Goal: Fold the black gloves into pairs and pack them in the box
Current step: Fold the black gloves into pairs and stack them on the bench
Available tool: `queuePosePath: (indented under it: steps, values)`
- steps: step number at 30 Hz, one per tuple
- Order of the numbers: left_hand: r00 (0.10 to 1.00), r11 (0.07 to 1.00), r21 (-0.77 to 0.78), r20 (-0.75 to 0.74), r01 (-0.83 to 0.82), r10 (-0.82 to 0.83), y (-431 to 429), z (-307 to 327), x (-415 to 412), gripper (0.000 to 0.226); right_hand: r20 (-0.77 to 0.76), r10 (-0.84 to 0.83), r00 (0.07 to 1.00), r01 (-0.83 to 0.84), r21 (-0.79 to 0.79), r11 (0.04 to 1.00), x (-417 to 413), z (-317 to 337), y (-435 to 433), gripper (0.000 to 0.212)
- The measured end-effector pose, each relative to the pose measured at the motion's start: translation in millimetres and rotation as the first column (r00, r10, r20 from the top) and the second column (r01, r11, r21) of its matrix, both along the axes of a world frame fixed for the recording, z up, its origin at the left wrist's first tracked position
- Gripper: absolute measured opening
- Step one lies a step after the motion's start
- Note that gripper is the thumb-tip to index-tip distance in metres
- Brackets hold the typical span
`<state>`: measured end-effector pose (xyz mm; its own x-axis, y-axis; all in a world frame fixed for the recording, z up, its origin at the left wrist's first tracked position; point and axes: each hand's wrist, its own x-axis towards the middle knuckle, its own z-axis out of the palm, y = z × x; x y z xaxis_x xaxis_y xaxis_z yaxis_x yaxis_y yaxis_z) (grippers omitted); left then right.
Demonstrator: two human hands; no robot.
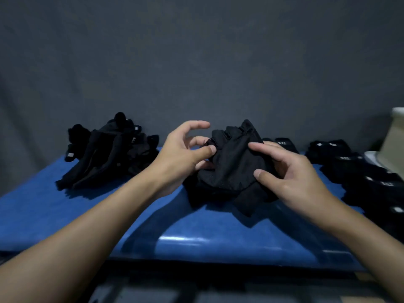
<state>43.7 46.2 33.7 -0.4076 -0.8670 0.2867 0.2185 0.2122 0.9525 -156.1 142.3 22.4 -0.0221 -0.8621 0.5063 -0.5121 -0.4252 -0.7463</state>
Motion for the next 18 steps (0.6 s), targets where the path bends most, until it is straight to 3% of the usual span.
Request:
queuePosePath:
  steps: [5,11,14,16,18]
  values:
    - [0.981,0.984,-0.13,0.136,-0.122,0.139,-15,6,-45,0.032,0.044,-0.118,0.992,0.112,0.111,0.987,-28,-17,4,0.045]
    - [0.896,0.969,-0.221,0.401,-0.108,0.191,-40,-8,-92,0.021,0.018,-0.246,0.969,0.23,0.292,0.929,-54,-28,-3,0.048]
    - [0.82,0.968,-0.243,0.541,-0.061,0.188,-52,-20,-101,0.016,-0.109,-0.265,0.958,0.286,0.376,0.881,-62,-36,-9,0.046]
    - [0.738,0.919,-0.393,0.622,0.006,0.261,-53,-24,-102,0.012,-0.188,-0.26,0.947,0.316,0.394,0.863,-65,-41,-12,0.041]
    - [0.722,0.861,-0.499,0.629,0.093,0.287,-46,-26,-99,0.01,-0.232,-0.261,0.937,0.333,0.368,0.868,-68,-43,-12,0.035]
